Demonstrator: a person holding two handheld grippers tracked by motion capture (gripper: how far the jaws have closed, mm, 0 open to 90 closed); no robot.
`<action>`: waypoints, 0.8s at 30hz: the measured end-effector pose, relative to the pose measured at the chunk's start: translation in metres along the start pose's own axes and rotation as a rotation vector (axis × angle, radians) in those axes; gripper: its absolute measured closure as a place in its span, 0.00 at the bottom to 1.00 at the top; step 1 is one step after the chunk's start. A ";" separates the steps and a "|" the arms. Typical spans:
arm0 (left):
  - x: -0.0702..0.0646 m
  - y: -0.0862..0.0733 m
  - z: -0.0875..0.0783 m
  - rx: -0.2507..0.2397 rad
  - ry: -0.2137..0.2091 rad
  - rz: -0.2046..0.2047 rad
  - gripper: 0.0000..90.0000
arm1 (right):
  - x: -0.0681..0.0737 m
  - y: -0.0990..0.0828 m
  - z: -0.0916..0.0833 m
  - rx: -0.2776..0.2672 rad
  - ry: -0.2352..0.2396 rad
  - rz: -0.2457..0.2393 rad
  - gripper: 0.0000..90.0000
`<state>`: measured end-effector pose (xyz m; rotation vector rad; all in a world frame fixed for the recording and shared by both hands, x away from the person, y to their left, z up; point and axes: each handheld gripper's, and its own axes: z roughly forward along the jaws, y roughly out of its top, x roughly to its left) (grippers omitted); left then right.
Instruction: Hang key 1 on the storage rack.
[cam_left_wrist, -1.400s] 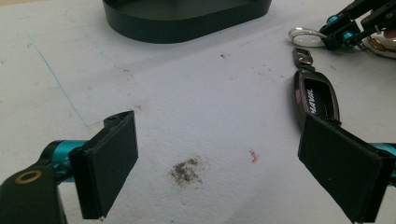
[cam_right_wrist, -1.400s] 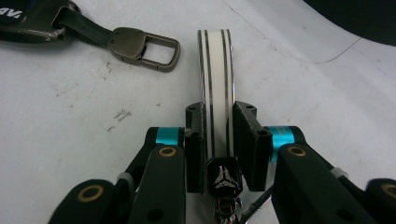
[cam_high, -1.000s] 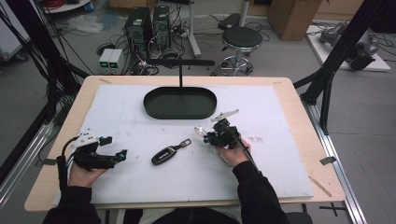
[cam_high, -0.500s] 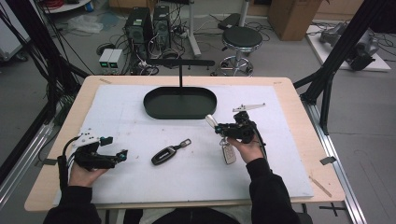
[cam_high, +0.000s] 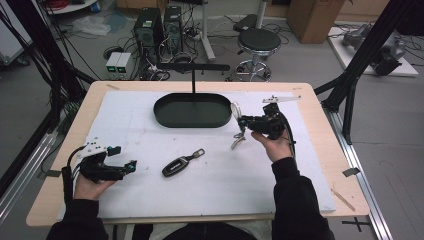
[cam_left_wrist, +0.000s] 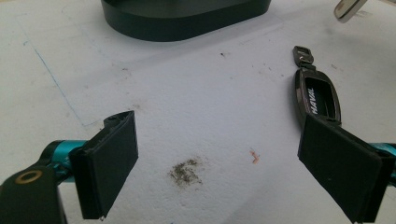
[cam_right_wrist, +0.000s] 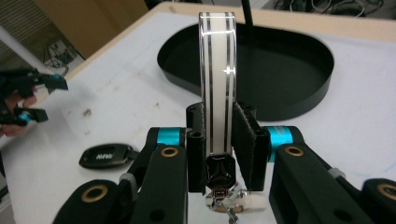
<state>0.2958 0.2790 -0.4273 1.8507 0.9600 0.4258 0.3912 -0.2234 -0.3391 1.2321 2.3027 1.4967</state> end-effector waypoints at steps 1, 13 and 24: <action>0.000 0.000 0.000 0.000 0.000 0.001 0.14 | 0.000 0.002 -0.001 0.000 0.000 0.000 0.84; 0.000 0.000 0.001 -0.009 -0.007 -0.006 0.14 | -0.005 0.044 -0.007 -0.026 0.024 -0.009 0.84; 0.003 0.001 0.003 -0.024 -0.032 -0.015 0.14 | -0.005 0.069 0.002 -0.016 0.026 -0.034 0.84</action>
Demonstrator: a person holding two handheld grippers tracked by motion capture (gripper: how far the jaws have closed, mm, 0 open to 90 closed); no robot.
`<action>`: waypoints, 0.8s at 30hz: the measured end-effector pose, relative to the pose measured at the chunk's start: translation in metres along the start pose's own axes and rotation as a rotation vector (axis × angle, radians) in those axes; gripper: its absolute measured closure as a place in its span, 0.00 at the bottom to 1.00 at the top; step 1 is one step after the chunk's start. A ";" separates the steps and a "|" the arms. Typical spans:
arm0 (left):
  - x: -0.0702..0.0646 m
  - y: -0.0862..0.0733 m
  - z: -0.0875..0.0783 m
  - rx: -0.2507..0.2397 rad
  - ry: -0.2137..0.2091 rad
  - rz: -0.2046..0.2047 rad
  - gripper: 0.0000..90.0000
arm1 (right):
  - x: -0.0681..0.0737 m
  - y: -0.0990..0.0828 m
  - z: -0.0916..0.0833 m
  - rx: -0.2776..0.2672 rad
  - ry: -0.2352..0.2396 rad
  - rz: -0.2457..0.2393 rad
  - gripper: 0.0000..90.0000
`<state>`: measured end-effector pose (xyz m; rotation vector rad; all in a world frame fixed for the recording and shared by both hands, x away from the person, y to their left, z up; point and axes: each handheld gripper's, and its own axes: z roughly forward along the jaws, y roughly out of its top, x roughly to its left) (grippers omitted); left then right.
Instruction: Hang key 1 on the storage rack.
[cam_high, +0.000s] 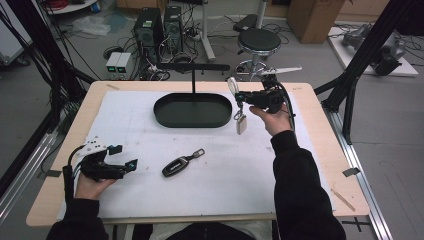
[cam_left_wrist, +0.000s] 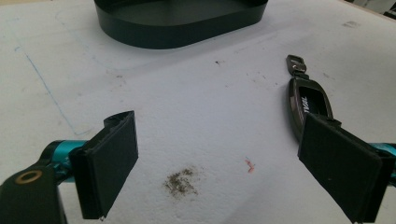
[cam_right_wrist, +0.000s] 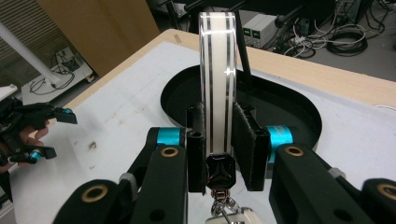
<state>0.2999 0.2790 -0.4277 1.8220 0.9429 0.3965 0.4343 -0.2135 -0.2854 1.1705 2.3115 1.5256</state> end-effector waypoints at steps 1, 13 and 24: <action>0.000 0.000 0.001 0.000 -0.002 -0.002 0.14 | -0.001 0.001 0.001 0.000 0.003 0.005 0.84; 0.001 0.002 0.003 -0.016 -0.014 -0.003 0.14 | -0.004 0.029 0.017 0.018 -0.018 -0.008 0.84; 0.003 0.003 0.005 -0.028 -0.021 -0.012 0.14 | -0.012 0.065 0.029 -0.008 -0.032 0.002 0.84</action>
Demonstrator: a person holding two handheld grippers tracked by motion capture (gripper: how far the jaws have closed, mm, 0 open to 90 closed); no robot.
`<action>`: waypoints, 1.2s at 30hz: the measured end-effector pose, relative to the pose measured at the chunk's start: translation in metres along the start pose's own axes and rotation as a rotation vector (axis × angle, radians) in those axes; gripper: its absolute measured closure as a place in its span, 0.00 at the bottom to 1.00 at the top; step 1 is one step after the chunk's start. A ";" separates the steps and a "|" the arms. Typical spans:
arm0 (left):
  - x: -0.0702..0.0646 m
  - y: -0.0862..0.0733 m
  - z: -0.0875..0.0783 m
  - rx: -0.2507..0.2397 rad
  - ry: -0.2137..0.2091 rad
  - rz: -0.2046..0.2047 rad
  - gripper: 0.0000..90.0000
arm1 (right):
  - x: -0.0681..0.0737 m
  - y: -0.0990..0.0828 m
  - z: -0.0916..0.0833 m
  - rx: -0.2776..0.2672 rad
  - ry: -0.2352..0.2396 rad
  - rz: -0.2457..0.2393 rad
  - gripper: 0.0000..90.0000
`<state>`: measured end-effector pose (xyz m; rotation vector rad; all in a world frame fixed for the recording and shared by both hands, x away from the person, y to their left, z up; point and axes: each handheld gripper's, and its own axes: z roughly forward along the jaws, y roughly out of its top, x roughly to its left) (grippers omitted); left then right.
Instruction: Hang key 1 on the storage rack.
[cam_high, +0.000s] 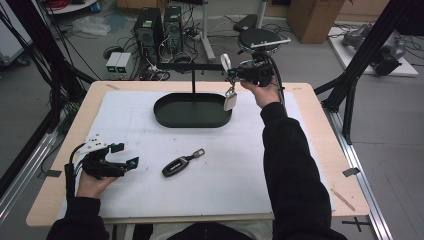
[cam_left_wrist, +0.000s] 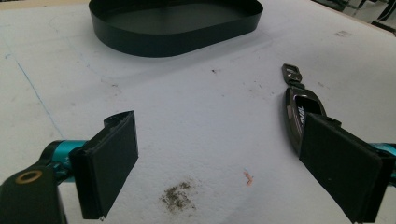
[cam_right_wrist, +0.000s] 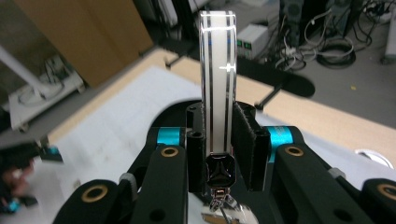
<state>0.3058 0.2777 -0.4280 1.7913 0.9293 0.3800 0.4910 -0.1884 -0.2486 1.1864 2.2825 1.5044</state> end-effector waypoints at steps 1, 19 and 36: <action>0.000 0.000 0.000 0.006 0.000 0.005 0.14 | -0.001 0.002 0.000 -0.016 0.004 0.012 0.84; 0.002 0.000 -0.001 -0.003 0.007 -0.003 0.14 | -0.019 0.028 0.025 -0.068 -0.040 0.048 0.84; 0.001 0.000 -0.001 -0.003 -0.001 -0.006 0.15 | -0.032 0.041 0.040 -0.104 -0.049 0.106 0.84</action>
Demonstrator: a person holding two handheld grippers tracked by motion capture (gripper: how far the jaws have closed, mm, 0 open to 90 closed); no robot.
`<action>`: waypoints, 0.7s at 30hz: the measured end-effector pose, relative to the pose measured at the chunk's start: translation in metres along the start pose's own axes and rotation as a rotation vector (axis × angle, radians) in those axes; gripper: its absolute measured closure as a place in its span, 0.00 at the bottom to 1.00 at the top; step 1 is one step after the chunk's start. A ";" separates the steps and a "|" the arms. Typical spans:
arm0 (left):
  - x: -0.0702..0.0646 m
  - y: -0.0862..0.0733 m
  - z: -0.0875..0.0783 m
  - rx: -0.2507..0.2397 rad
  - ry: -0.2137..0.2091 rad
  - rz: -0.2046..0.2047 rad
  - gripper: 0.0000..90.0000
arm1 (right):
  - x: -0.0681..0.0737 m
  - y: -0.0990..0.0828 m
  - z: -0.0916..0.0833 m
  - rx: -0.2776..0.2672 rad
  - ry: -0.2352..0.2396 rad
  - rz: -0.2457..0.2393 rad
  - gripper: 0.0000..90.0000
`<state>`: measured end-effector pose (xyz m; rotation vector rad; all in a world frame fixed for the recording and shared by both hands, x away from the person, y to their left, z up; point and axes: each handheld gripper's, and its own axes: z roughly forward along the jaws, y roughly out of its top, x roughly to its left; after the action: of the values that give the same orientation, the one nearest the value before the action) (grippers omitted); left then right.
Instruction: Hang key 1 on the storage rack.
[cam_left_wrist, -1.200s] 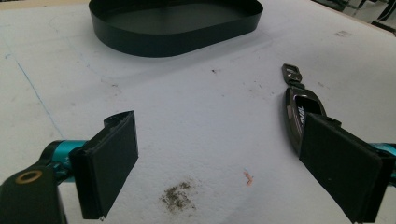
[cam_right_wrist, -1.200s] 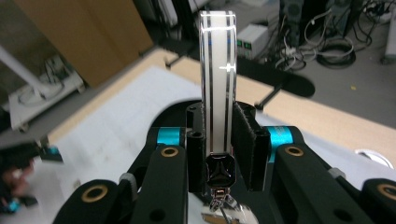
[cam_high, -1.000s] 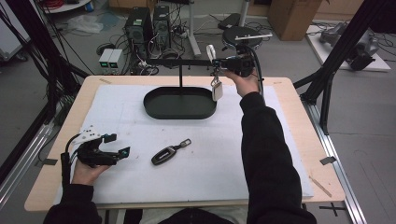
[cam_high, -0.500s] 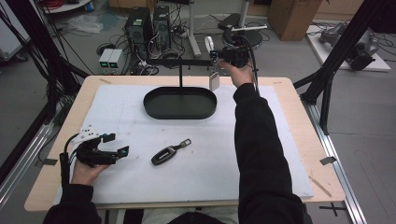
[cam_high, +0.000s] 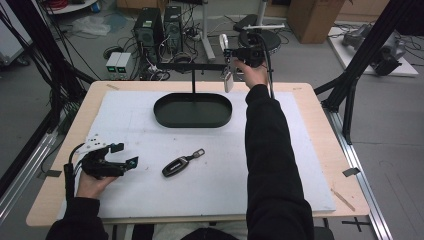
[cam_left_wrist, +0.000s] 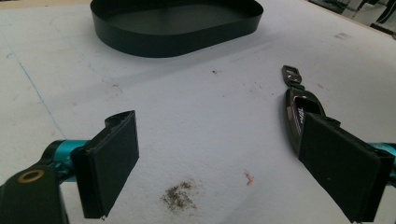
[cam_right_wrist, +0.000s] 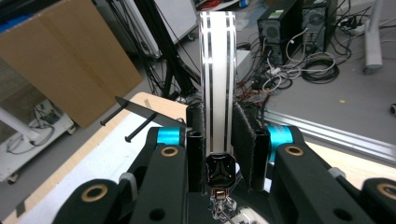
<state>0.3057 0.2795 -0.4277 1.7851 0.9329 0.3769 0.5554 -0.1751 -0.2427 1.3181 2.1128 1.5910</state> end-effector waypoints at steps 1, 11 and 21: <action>0.000 0.000 0.000 0.001 -0.001 -0.001 0.15 | -0.001 0.000 0.001 -0.001 0.005 0.008 0.84; -0.001 0.000 0.001 0.013 -0.004 0.004 0.15 | -0.006 0.003 0.014 0.007 -0.030 0.029 0.84; -0.001 0.000 0.001 0.010 -0.003 0.002 0.15 | -0.018 0.008 0.020 -0.038 -0.013 0.072 0.84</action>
<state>0.3057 0.2787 -0.4283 1.7949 0.9330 0.3717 0.5820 -0.1744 -0.2502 1.4025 2.0392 1.6372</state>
